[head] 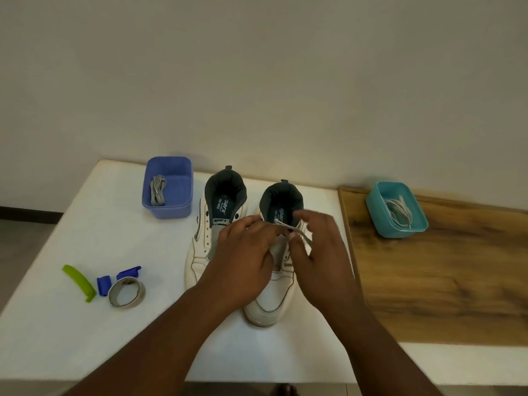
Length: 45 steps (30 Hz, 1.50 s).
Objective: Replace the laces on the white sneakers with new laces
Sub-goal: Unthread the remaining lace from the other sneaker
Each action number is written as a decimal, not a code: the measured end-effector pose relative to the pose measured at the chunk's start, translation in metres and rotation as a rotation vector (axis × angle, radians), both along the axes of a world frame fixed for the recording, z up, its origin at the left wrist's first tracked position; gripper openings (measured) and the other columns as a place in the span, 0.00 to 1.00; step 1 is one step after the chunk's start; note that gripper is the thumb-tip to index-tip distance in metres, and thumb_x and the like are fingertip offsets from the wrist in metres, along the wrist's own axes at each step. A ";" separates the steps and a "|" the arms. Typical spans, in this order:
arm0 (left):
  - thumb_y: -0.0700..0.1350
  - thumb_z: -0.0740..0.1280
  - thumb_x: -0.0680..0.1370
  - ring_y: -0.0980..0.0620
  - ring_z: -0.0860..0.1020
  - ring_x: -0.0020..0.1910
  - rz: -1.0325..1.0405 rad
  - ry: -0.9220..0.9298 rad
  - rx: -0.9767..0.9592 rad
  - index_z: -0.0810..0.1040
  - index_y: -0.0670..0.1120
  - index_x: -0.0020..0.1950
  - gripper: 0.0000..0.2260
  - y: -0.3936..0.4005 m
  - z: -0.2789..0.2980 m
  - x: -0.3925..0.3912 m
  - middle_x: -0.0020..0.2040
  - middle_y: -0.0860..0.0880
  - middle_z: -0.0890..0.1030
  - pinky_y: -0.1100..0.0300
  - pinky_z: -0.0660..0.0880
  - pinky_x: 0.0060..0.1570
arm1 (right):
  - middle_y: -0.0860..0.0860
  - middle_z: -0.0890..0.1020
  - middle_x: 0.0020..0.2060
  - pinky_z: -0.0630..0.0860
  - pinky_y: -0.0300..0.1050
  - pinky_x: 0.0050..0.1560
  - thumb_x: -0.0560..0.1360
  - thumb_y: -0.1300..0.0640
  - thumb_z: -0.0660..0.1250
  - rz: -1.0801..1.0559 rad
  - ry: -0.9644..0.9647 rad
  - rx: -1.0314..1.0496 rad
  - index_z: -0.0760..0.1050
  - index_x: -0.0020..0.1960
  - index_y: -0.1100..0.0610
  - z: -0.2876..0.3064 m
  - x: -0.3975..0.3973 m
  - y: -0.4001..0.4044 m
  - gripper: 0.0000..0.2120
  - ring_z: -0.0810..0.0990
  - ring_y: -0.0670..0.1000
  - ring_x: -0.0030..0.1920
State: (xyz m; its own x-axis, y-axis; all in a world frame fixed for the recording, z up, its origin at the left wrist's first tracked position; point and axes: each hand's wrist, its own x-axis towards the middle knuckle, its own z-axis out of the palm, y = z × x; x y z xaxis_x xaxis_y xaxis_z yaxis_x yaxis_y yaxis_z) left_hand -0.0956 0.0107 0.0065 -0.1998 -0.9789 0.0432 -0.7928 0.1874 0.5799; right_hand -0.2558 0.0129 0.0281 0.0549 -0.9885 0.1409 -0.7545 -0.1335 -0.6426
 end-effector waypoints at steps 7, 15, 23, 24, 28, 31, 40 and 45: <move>0.42 0.62 0.80 0.53 0.65 0.74 0.043 0.052 0.003 0.70 0.58 0.71 0.21 -0.002 -0.003 0.001 0.68 0.57 0.75 0.49 0.60 0.74 | 0.46 0.79 0.46 0.78 0.42 0.48 0.82 0.48 0.65 0.020 0.297 0.407 0.72 0.56 0.49 -0.005 -0.005 0.004 0.06 0.78 0.47 0.44; 0.45 0.62 0.80 0.55 0.66 0.72 0.038 0.081 -0.026 0.72 0.60 0.68 0.17 -0.001 -0.001 0.006 0.67 0.58 0.76 0.51 0.62 0.73 | 0.45 0.76 0.36 0.69 0.33 0.34 0.85 0.54 0.58 -0.092 -0.004 -0.127 0.72 0.50 0.52 0.008 -0.002 -0.003 0.07 0.76 0.44 0.36; 0.61 0.67 0.77 0.55 0.60 0.75 -0.007 0.037 -0.041 0.72 0.62 0.70 0.21 0.003 -0.003 0.007 0.72 0.61 0.71 0.59 0.47 0.69 | 0.52 0.77 0.41 0.78 0.46 0.36 0.84 0.58 0.59 -0.126 -0.600 -0.688 0.69 0.52 0.53 0.038 0.013 0.008 0.03 0.78 0.55 0.37; 0.62 0.67 0.76 0.56 0.58 0.76 -0.006 0.033 -0.026 0.70 0.64 0.71 0.23 0.003 -0.002 0.007 0.73 0.62 0.69 0.60 0.46 0.68 | 0.50 0.77 0.41 0.78 0.44 0.37 0.84 0.57 0.59 -0.117 -0.607 -0.708 0.70 0.52 0.52 0.040 0.015 0.009 0.03 0.79 0.53 0.37; 0.70 0.64 0.73 0.55 0.53 0.78 -0.042 0.042 -0.041 0.64 0.68 0.71 0.27 0.003 -0.002 0.000 0.75 0.63 0.64 0.52 0.45 0.72 | 0.52 0.80 0.41 0.81 0.53 0.39 0.83 0.58 0.59 -0.055 -0.589 -0.571 0.71 0.51 0.53 0.037 0.019 0.012 0.04 0.82 0.54 0.40; 0.70 0.62 0.73 0.56 0.51 0.79 -0.088 0.092 -0.053 0.71 0.66 0.68 0.25 0.003 0.005 -0.004 0.73 0.64 0.66 0.47 0.42 0.76 | 0.51 0.81 0.42 0.82 0.50 0.42 0.83 0.58 0.61 -0.018 -0.564 -0.394 0.74 0.52 0.55 0.029 0.021 0.011 0.04 0.83 0.53 0.43; 0.61 0.53 0.83 0.59 0.77 0.52 -0.048 0.322 -0.043 0.79 0.55 0.58 0.18 0.003 0.014 0.004 0.50 0.57 0.81 0.50 0.76 0.55 | 0.50 0.84 0.39 0.78 0.42 0.36 0.84 0.58 0.64 -0.309 -0.715 -0.261 0.76 0.63 0.53 0.023 0.012 -0.002 0.09 0.80 0.47 0.35; 0.55 0.71 0.77 0.65 0.70 0.59 0.121 0.345 -0.013 0.61 0.61 0.75 0.30 0.001 0.015 0.005 0.63 0.65 0.69 0.76 0.64 0.53 | 0.50 0.83 0.35 0.72 0.45 0.35 0.84 0.58 0.63 -0.421 -0.902 -0.252 0.75 0.63 0.54 0.025 0.004 -0.008 0.09 0.76 0.46 0.34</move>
